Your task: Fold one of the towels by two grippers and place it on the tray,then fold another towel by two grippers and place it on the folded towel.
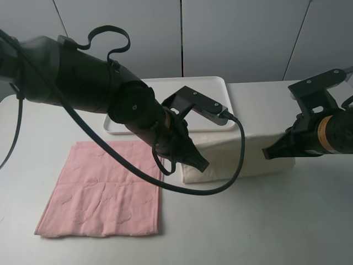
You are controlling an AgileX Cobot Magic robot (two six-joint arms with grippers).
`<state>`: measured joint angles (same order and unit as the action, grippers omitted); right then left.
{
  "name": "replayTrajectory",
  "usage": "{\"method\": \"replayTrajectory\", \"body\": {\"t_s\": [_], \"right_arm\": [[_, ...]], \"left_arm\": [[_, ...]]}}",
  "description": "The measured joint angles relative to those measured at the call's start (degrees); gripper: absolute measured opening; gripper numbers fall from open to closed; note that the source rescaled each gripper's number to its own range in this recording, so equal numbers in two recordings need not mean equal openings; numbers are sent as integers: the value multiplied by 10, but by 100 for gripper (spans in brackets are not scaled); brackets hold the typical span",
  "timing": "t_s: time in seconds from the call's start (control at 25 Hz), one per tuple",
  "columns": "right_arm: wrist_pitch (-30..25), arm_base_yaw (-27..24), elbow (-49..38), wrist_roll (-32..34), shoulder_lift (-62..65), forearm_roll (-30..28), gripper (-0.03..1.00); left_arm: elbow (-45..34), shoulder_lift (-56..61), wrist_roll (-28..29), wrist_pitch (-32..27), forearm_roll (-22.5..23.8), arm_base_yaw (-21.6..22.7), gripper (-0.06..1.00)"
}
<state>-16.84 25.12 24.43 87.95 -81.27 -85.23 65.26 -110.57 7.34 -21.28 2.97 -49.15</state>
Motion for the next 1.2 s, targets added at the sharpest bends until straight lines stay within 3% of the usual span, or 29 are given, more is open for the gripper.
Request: {"method": "replayTrajectory", "body": {"t_s": [0.12, 0.2, 0.28, 0.32, 0.36, 0.4, 0.44, 0.52, 0.72, 0.84, 1.0, 1.2], "right_arm": [[-3, 0, 0, 68, -1, -70, 8], [-7, 0, 0, 106, -1, -114, 31], [-12, 0, 0, 157, -1, -131, 63], [-21, 0, 2, 180, -1, -134, 81], [-33, 0, 3, 206, -1, -137, 92], [-44, 0, 4, 223, -1, -141, 96], [-49, 0, 4, 232, -1, -141, 98], [-54, 0, 4, 245, -1, -141, 100], [-46, -3, 5, 250, -1, -141, 100], [7, -37, 15, 231, -1, -95, 100], [55, -87, 38, 158, -1, -21, 100], [79, -98, 66, 21, -10, 103, 100]], "left_arm": [[0, -1, 1, 2, 0, 4, 4], [0, -1, 9, 2, 6, 5, 14], [0, -1, 12, 2, 10, 6, 33], [0, -2, 13, 2, 11, 6, 49], [0, -3, 18, 3, 12, 6, 67], [0, -3, 24, 8, 12, 6, 84], [0, -3, 32, 12, 12, 6, 92], [0, -4, 39, 15, 13, 6, 98], [0, -4, 68, 15, 14, 7, 99], [0, -4, 115, 10, 8, 23, 99], [10, -5, 131, -54, -30, 72, 99], [64, -16, 133, -121, -44, 113, 99]]}}
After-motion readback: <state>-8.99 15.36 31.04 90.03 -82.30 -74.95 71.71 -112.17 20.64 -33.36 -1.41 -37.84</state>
